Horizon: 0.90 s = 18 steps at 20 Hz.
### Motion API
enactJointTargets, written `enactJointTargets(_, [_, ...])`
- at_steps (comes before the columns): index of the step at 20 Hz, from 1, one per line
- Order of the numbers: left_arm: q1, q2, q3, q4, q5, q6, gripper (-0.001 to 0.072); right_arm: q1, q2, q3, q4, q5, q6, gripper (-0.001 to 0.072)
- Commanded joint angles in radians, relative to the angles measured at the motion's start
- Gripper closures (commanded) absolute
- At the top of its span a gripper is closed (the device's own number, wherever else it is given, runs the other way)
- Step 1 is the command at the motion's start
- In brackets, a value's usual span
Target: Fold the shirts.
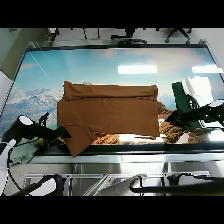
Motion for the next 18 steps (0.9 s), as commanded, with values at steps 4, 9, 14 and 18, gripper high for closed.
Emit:
enactJointTargets(4, [-0.046, -0.095, -0.017, -0.094, 0.161, 0.044, 0.017, 0.058, -0.023, -0.056, 0.046, -0.06, -0.034, 0.0244])
enactJointTargets(9, [-0.046, -0.005, 0.112, -0.095, 0.097, 0.069, 0.0686, 0.058, -0.029, -0.059, -0.005, -0.063, -0.037, 0.0244])
enactJointTargets(14, [-0.047, 0.069, 0.208, -0.095, 0.034, 0.069, 0.0685, 0.138, -0.098, -0.061, 0.023, -0.044, -0.037, 0.0252])
enactJointTargets(18, [-0.046, 0.126, 0.248, -0.092, -0.006, 0.07, 0.0686, 0.251, -0.102, -0.05, 0.092, -0.04, -0.071, 0.0624])
